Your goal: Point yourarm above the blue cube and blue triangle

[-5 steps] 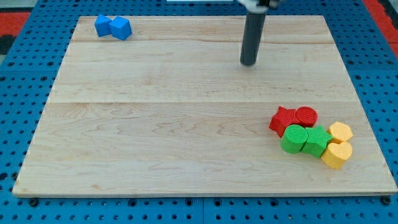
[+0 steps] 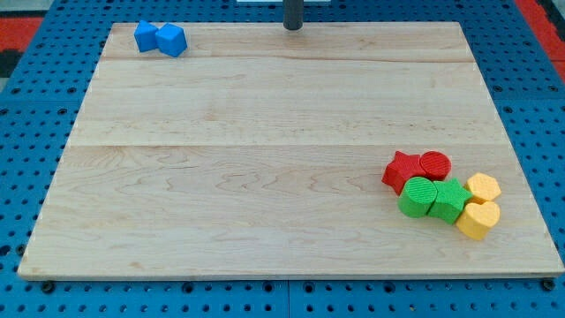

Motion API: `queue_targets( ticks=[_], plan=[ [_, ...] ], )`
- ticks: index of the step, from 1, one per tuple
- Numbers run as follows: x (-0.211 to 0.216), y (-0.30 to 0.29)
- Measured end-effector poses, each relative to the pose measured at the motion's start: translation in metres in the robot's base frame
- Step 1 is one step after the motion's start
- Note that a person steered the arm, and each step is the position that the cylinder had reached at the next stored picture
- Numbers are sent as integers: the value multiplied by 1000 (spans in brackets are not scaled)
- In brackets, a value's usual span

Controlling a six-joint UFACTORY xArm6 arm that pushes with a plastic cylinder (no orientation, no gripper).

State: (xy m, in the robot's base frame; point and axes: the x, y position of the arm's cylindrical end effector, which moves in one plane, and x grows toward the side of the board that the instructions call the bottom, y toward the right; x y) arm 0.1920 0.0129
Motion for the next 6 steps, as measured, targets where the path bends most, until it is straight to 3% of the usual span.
queue_targets(
  ticks=[6],
  plan=[
    [0, -86]
  ],
)
